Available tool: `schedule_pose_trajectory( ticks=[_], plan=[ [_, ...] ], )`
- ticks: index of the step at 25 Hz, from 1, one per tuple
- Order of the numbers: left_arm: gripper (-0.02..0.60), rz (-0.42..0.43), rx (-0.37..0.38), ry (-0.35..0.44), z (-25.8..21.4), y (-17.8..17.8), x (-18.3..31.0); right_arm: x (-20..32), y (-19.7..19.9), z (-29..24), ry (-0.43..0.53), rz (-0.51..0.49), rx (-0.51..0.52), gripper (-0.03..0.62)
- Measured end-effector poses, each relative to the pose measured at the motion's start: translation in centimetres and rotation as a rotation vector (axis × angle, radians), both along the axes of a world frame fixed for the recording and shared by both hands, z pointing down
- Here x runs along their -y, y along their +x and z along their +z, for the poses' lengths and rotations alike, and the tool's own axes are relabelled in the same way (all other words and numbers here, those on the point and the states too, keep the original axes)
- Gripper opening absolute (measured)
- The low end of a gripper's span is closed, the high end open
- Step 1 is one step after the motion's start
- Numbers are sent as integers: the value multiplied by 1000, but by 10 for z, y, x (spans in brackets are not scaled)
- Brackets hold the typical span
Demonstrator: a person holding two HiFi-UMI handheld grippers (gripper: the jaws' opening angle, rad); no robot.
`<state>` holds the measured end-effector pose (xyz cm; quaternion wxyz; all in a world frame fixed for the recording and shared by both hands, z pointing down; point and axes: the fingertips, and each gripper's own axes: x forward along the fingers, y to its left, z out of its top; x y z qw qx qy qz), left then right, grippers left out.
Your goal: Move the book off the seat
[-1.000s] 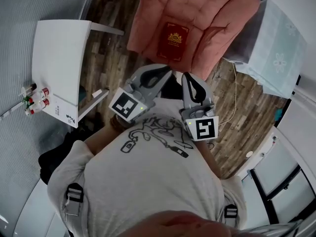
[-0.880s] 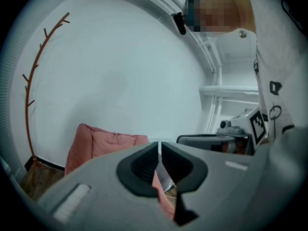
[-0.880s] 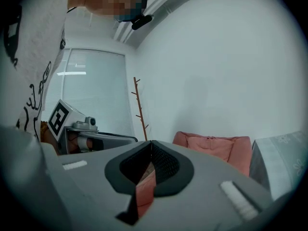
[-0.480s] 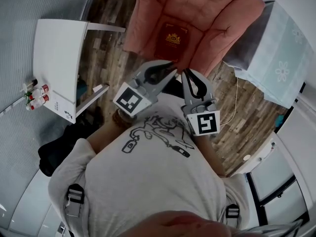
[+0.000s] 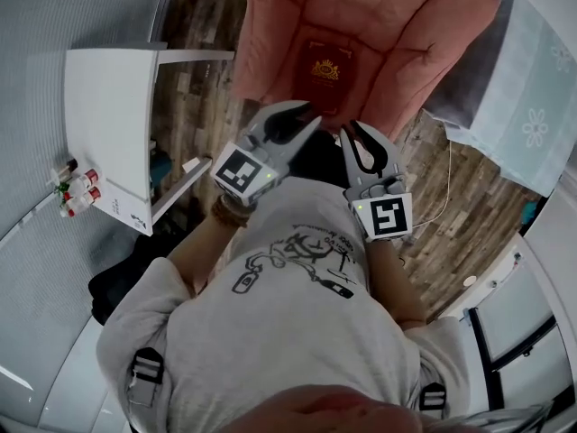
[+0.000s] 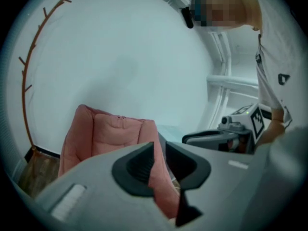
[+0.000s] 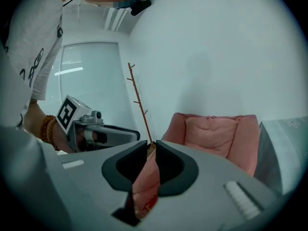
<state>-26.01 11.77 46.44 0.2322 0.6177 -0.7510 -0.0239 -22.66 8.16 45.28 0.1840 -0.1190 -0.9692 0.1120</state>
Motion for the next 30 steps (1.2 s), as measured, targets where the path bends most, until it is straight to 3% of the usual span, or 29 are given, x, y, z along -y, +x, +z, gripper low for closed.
schedule_pose_trajectory(
  ticks=[7, 15, 25, 30],
  plan=[
    [98, 39, -51, -49, 75, -32, -10, -6, -24, 70, -7, 22, -78, 86],
    [120, 75, -108, -91, 147, -38, -22, -14, -35, 153, 15, 7, -174, 120],
    [158, 14, -160, -122, 238, -53, -42, -16, -36, 251, 6, 29, -275, 169],
    [199, 30, -174, -126, 280, -60, -43, -20, -31, 294, 17, 29, -309, 206]
  ],
)
